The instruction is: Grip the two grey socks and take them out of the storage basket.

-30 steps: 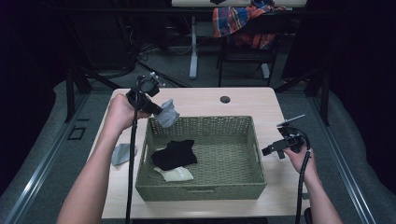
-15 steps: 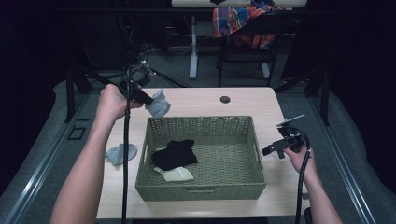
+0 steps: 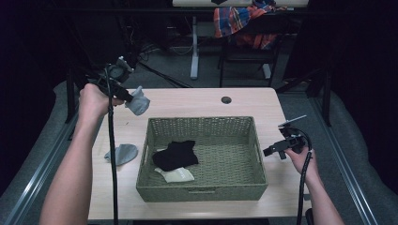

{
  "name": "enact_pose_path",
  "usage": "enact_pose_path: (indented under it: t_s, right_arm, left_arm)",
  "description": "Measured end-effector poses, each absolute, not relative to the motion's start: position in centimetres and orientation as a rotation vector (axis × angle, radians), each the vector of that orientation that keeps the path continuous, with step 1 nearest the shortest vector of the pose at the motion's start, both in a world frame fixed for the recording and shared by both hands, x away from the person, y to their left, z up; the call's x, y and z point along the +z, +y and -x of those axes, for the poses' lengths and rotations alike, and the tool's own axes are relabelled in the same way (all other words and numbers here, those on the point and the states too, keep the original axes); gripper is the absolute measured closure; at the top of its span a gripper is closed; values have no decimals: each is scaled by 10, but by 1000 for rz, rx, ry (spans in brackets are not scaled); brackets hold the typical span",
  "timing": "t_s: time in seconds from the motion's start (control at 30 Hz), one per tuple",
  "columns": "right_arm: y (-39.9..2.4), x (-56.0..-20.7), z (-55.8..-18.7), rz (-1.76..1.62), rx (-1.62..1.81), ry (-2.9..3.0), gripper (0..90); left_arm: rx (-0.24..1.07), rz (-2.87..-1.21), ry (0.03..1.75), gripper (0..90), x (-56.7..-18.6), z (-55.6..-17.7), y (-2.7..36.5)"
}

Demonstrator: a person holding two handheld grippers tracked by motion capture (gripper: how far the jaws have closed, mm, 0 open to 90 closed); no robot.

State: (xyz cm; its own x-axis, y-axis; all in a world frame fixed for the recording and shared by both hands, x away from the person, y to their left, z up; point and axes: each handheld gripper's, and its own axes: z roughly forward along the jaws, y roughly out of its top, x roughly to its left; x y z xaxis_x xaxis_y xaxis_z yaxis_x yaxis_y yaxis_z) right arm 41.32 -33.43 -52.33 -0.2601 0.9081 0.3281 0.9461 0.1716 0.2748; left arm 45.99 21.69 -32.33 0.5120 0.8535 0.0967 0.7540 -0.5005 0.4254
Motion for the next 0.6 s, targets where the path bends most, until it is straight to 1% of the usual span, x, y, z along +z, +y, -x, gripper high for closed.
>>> enact_pose_path:
  t_s: [0.17, 0.2, 0.3, 0.6]
  right_arm:
    - [-334, -524, -413, 1854, -676, -2330, 97]
    - [-336, -521, -414, 1815, -625, -2359, 97]
    - [-334, -523, -413, 1863, -656, -2331, 97]
    - [-333, -523, -413, 1865, -657, -2333, 97]
  left_arm:
    - [411, -2411, 1383, 866, -327, -460, 230]
    - [413, -2408, 1389, 866, -328, -460, 232]
    - [407, -2403, 1408, 866, -331, -458, 239]
    - [368, -2395, 1464, 866, -347, -456, 255]
